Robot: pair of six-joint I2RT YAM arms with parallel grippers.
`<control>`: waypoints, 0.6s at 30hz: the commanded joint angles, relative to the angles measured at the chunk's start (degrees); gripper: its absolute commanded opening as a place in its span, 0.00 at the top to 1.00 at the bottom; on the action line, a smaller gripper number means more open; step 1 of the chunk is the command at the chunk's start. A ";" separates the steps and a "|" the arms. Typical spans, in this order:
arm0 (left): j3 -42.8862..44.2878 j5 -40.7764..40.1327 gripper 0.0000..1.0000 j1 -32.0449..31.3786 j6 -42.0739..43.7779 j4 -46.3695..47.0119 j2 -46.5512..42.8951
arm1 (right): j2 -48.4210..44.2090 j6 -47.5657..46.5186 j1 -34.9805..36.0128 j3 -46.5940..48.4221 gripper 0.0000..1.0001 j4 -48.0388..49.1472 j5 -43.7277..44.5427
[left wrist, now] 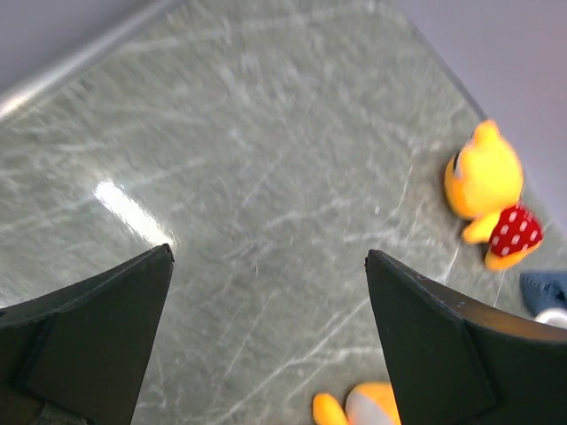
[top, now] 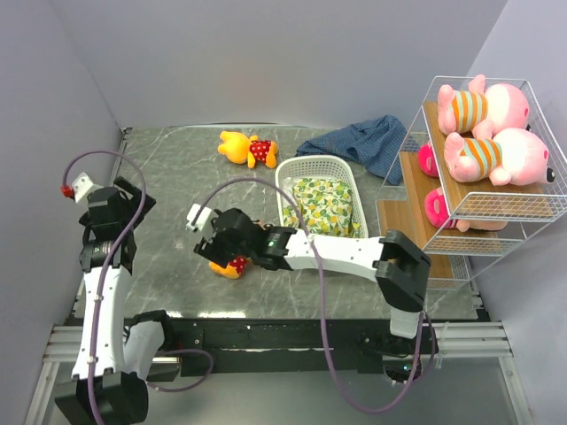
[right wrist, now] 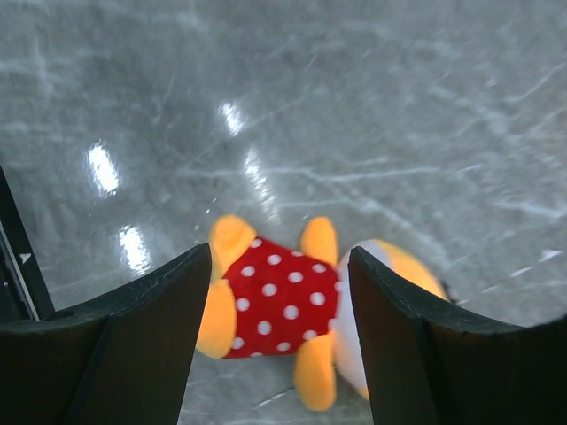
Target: Place and organize the stuffed toys onto the shelf
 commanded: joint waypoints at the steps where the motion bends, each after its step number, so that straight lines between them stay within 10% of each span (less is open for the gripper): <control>1: 3.83 -7.60 0.04 0.00 -1.92 -0.23 -2.83 | 4.61 4.08 0.89 0.08 0.30 -2.74 -0.02; 18: 2.08 -6.12 0.04 0.18 -0.87 3.37 0.06 | 8.58 -1.54 4.41 -3.51 0.32 -5.91 7.62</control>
